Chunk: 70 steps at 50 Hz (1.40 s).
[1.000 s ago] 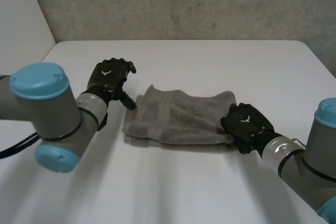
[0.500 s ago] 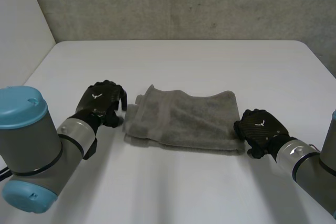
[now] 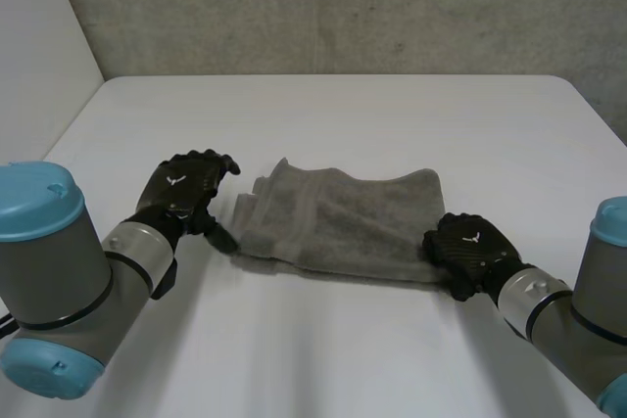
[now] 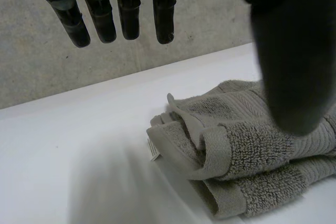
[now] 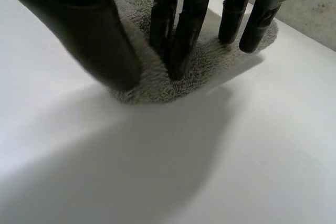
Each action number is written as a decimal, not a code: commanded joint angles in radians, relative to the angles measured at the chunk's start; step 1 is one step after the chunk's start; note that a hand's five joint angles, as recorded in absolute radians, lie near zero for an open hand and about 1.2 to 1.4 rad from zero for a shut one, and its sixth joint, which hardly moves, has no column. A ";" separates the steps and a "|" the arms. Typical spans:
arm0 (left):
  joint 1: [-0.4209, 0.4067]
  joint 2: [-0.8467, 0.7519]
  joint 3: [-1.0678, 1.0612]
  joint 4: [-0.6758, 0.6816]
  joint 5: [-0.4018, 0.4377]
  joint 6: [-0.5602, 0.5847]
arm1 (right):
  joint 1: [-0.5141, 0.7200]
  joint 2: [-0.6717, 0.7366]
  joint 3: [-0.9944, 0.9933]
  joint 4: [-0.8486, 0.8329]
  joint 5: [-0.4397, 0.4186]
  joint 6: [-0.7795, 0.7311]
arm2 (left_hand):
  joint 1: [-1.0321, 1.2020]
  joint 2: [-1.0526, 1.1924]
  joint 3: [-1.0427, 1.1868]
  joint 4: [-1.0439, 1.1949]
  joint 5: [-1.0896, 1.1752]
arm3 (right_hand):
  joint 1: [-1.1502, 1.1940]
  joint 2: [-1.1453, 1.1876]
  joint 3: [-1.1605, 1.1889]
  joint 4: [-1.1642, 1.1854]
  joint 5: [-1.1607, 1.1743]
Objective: Fold the towel.
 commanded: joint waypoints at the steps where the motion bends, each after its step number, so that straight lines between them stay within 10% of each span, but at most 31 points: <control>1: 0.002 0.003 -0.001 0.000 -0.001 0.000 | -0.005 0.007 -0.015 -0.013 0.009 -0.005 | -0.085 -0.061 -0.048 -0.054 -0.023 | 0.231 0.244 -0.047 -0.076 0.246; 6: 0.005 0.013 0.001 -0.002 0.005 0.000 | -0.050 -0.020 -0.011 -0.004 -0.002 -0.020 | 0.049 0.073 -0.048 -0.054 0.111 | 0.231 0.244 -0.047 -0.076 0.246; 8: 0.006 0.022 -0.001 -0.003 0.005 0.000 | -0.108 -0.069 -0.012 0.008 -0.015 -0.025 | 0.314 0.338 -0.048 -0.054 0.376 | 0.231 0.244 -0.047 -0.076 0.246; 10: 0.014 0.037 -0.007 -0.005 0.005 0.000 | -0.137 -0.092 -0.017 0.021 -0.020 -0.037 | 1.082 1.106 -0.048 -0.054 1.144 | 0.231 0.244 -0.047 -0.076 0.246; 30: 0.089 0.056 -0.014 0.000 0.073 -0.083 | -0.010 -0.140 -0.217 0.142 -0.031 -0.244 | 1.027 1.051 -0.048 -0.054 1.090 | 0.231 0.244 -0.047 -0.076 0.246; 32: 0.089 0.054 -0.014 -0.002 0.070 -0.087 | 0.027 -0.137 -0.233 0.139 -0.032 -0.256 | -0.098 -0.074 -0.048 -0.054 -0.036 | 0.231 0.244 -0.047 -0.076 0.246; 45: 0.103 0.051 -0.014 0.005 0.068 -0.087 | 0.435 0.021 -0.351 0.084 -0.032 -0.330 | -0.118 -0.094 -0.048 -0.054 -0.055 | 0.231 0.244 -0.047 -0.076 0.246; 56: 0.112 0.054 -0.014 0.009 0.068 -0.087 | 0.515 0.171 -0.353 0.013 0.015 -0.332 | -0.120 -0.097 -0.048 -0.054 -0.058 | 0.231 0.244 -0.047 -0.076 0.246; 58: 0.112 0.054 -0.014 0.009 0.068 -0.087 | 0.513 0.170 -0.353 0.015 0.021 -0.322 | -0.118 -0.094 -0.048 -0.054 -0.055 | 0.231 0.244 -0.047 -0.076 0.246; 61: 0.112 0.052 -0.011 0.000 0.068 -0.087 | 0.503 0.152 -0.347 0.016 0.035 -0.315 | 0.164 0.188 -0.048 -0.054 0.226 | -0.695 -0.682 -0.047 -0.076 -0.680; 62: 0.112 0.052 -0.013 0.003 0.071 -0.087 | 0.498 0.130 -0.340 0.019 0.043 -0.306 | 0.702 0.726 -0.048 -0.054 0.764 | -0.991 -0.978 -0.047 -0.076 -0.976; 64: 0.112 0.052 -0.014 0.009 0.071 -0.089 | 0.489 0.104 -0.333 0.024 0.056 -0.287 | 1.082 1.106 -0.048 -0.054 1.144 | -0.991 -0.978 -0.047 -0.076 -0.976; 70: 0.124 0.054 -0.010 0.014 0.074 -0.089 | 0.418 -0.032 -0.265 0.031 0.083 -0.152 | 1.086 1.110 -0.048 -0.054 1.148 | -0.991 -0.978 -0.047 -0.076 -0.976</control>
